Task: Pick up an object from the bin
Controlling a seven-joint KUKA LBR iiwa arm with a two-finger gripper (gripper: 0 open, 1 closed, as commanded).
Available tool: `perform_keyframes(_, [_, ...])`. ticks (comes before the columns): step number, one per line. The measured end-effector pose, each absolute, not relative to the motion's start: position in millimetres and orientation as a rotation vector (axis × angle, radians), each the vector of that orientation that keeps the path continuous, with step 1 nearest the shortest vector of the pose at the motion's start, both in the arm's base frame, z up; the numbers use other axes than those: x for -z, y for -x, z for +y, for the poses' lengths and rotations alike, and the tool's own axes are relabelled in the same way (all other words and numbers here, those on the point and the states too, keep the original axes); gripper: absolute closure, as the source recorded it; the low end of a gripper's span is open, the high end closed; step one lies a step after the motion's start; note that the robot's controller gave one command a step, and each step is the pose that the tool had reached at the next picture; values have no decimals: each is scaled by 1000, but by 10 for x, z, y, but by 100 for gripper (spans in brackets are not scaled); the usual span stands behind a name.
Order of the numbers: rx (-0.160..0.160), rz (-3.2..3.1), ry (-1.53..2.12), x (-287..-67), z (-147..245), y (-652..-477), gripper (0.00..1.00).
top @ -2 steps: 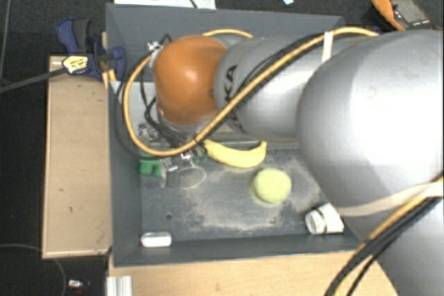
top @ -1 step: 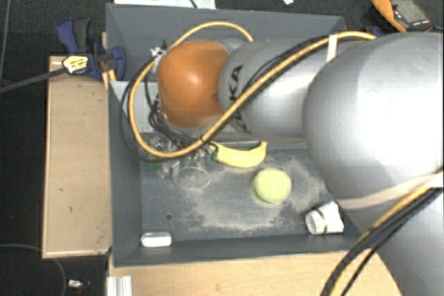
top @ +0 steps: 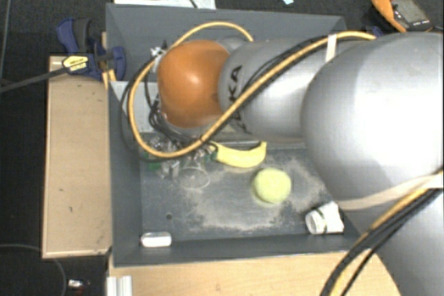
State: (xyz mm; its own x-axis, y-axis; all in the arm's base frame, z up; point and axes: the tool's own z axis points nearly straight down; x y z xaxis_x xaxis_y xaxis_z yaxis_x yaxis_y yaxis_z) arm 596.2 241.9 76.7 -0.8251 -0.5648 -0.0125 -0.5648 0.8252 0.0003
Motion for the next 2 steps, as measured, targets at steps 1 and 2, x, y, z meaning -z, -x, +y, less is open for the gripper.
perform_keyframes(1, [-9,2987,916,-871,2425,-5972,100])
perform_keyframes(2, [-9,2990,905,-1675,2422,-5972,100])
